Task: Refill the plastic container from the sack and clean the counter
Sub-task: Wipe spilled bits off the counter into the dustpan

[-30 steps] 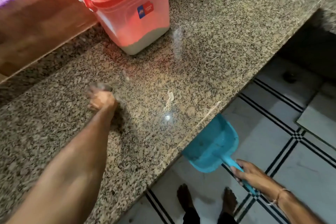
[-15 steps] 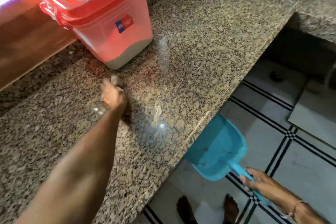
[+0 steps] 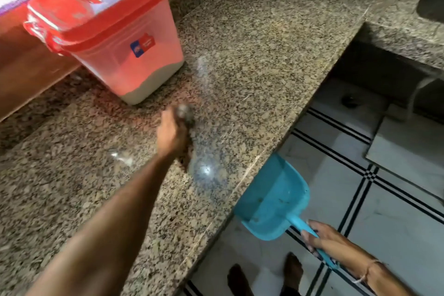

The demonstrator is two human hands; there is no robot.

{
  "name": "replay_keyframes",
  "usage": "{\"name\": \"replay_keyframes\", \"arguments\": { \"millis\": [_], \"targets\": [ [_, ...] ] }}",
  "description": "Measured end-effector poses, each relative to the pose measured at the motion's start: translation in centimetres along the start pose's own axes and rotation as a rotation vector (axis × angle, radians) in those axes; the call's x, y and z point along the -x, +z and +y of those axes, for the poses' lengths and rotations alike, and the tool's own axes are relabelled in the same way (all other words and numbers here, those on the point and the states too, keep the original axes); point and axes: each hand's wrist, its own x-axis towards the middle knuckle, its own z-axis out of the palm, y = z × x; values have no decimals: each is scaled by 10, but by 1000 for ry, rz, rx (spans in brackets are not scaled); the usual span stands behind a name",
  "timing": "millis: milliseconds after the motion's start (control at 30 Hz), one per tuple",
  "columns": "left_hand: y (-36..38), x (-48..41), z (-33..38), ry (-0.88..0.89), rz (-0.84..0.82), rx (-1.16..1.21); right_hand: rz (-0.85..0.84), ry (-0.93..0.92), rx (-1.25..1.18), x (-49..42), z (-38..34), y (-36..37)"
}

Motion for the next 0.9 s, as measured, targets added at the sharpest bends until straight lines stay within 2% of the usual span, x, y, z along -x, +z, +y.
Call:
{"name": "replay_keyframes", "arguments": {
  "millis": [67,133,233,367,467,567,633,733,800,900],
  "targets": [
    [-9,-28,-14,-216,-4,-71,-21,-1,2,-6,0,-6],
    [-1,-45,0,-255,-8,-105,-21,-3,13,-13,-1,-14],
    [36,-43,53,58,-49,-82,-51,-12,-1,-21,0,-27],
    [71,4,104,286,-228,-2,-48,14,3,-18,-5,-44],
    [56,1,110,244,-150,179,-62,7,-26,-11,-7,-60],
    [47,-45,85,64,-75,190,-94,13,-27,-16,-7,-75],
    [57,-70,82,49,-110,120,-104,8,-30,-21,-7,-81],
    [95,-71,118,237,-258,110,-93,-21,-18,-27,-3,-88],
    [113,-55,139,358,-300,41,-102,-28,5,-26,-1,-93],
    [112,-17,132,451,-351,-64,-113,-32,30,-20,-1,-101]
  ]
}}
